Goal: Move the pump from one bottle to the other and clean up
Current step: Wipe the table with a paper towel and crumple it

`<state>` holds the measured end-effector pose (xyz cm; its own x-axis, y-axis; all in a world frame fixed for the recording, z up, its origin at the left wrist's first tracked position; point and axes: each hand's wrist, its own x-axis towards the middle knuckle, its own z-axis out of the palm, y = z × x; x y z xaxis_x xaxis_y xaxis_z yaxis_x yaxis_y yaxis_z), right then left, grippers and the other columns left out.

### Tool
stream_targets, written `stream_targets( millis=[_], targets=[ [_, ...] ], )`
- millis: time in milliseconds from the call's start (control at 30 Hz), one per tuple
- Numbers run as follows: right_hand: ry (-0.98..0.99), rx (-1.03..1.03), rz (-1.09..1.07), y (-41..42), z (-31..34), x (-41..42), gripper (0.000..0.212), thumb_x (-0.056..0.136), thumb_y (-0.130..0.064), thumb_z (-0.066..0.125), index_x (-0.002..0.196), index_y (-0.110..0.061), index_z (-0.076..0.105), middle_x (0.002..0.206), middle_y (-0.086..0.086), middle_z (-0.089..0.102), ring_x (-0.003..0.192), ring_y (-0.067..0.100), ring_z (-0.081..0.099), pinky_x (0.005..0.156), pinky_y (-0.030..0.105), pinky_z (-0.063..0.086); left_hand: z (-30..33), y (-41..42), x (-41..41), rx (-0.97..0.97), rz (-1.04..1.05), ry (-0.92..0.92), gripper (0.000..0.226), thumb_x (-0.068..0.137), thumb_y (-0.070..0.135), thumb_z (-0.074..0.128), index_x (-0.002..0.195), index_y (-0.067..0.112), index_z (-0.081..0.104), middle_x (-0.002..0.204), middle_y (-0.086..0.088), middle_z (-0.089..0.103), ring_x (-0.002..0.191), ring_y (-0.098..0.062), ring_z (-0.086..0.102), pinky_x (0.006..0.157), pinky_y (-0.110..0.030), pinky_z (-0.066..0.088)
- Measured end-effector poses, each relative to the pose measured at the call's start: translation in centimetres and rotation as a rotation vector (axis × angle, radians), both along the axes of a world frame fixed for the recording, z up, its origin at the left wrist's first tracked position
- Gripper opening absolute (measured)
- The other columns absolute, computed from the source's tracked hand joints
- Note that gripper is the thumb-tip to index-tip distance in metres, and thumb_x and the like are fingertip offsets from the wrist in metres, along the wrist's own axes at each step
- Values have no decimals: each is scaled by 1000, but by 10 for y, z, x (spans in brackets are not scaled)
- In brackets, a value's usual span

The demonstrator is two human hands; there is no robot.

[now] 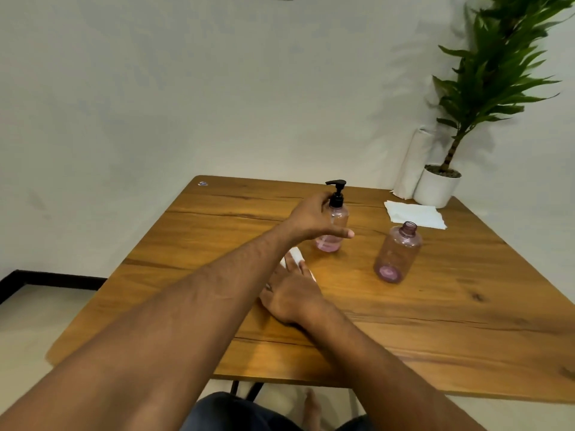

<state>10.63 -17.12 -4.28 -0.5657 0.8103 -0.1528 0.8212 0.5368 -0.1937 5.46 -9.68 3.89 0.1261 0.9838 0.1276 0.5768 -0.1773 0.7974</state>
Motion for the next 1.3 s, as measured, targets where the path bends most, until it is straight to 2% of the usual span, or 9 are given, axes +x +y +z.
stream_targets(
  millis=[100, 300, 533, 600, 767, 833, 900, 1067, 1300],
  targets=[
    [24, 3, 1, -2, -1, 4, 62, 110, -49, 21, 167, -32, 6, 177, -2, -4, 161, 27, -16, 128, 50, -10, -10, 8, 2, 99, 58, -17, 88, 68, 23, 96, 145, 14, 53, 141, -6, 63, 125, -26, 62, 100, -39, 55],
    [16, -5, -25, 38, 0, 9, 58, 109, -52, 21, 165, -46, 6, 176, -9, -5, 161, 27, -15, 128, 53, -9, 19, 10, -49, 239, 173, -11, 80, 61, 30, 98, 133, 17, 65, 124, -2, 71, 106, -19, 69, 92, -40, 60],
    [-59, 3, -345, 106, 4, 30, 61, 108, -56, 15, 166, -43, 2, 176, -5, -9, 160, 36, -15, 126, 60, -10, 48, -20, -117, 279, 267, 48, 82, 61, 30, 98, 135, 18, 65, 124, 1, 69, 99, -15, 68, 83, -32, 59],
    [-60, -18, -304, 92, 5, 14, 61, 108, -55, 15, 166, -44, -1, 176, -5, -12, 159, 39, -18, 125, 62, -12, 43, -22, -122, 269, 278, 48, 80, 61, 30, 99, 133, 18, 67, 122, 0, 70, 98, -15, 69, 83, -33, 59],
    [-18, 15, 128, -1, -3, -36, 60, 108, -55, 19, 164, -47, 1, 176, -8, -8, 159, 37, -18, 126, 59, -12, 27, -9, -99, 255, 278, 19, 80, 60, 28, 99, 133, 17, 67, 124, -1, 71, 103, -18, 69, 91, -40, 61],
    [-9, 31, 221, -12, -8, -38, 58, 109, -56, 20, 164, -47, 4, 176, -9, -5, 160, 33, -16, 127, 57, -11, 21, -2, -85, 252, 239, 17, 81, 61, 27, 99, 134, 17, 65, 125, 0, 70, 105, -18, 68, 91, -38, 60],
    [-36, 41, 201, 7, -6, -24, 58, 109, -55, 19, 165, -47, 4, 176, -10, -4, 161, 30, -14, 128, 56, -7, 16, 3, -73, 236, 202, 9, 80, 61, 27, 99, 133, 17, 65, 123, 1, 71, 103, -17, 67, 88, -36, 60],
    [-56, 49, -80, 58, 0, 26, 58, 109, -54, 16, 165, -46, 1, 176, -8, -5, 162, 28, -12, 129, 52, -5, 3, 25, -56, 207, 151, 27, 81, 63, 24, 98, 135, 14, 62, 128, -2, 70, 106, -19, 66, 90, -39, 60],
    [-36, 69, 52, 4, -12, 13, 59, 109, -54, 15, 164, -46, -4, 176, -8, -11, 160, 28, -20, 128, 54, -12, -15, 48, -46, 140, 136, 21, 79, 66, 20, 96, 137, 12, 61, 130, -5, 68, 112, -22, 64, 95, -42, 58]
  ],
)
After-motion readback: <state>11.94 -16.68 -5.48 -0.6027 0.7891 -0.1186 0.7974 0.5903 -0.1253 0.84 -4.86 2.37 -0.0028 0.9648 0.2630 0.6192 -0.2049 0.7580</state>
